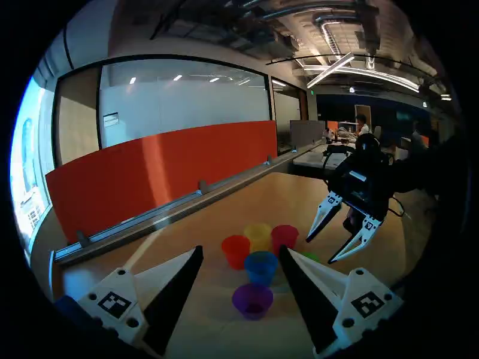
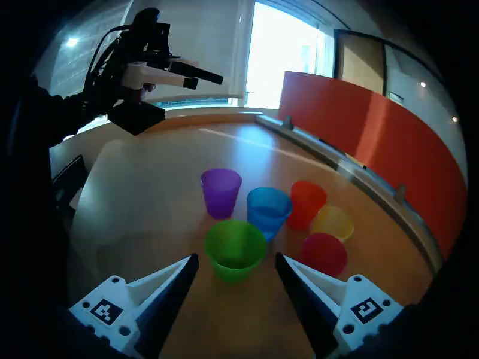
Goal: Pour water
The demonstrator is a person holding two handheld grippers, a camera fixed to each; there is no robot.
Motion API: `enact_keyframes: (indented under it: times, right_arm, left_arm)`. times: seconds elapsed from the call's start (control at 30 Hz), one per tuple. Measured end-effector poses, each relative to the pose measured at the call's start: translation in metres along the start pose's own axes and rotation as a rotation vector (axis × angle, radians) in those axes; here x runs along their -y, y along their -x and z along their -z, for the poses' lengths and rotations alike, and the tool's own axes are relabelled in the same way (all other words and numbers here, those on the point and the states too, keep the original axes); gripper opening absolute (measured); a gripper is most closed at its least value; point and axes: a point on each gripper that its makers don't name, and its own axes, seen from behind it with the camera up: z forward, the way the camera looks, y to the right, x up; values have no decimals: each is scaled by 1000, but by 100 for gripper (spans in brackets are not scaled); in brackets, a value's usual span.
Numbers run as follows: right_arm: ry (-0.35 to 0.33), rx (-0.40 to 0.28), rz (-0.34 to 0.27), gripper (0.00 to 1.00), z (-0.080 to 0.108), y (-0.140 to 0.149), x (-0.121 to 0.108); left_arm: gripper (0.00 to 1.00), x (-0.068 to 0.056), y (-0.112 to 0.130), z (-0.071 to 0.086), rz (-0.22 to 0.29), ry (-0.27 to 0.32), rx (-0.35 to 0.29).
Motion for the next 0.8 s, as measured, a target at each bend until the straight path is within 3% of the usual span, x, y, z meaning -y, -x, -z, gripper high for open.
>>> enact_keyframes:
  times: [0.8]
  right_arm:
    - [-54, 42, -9, 99, -40, 8, 5]
  left_arm:
    - [94, -1, 9, -15, -7, 13, 26]
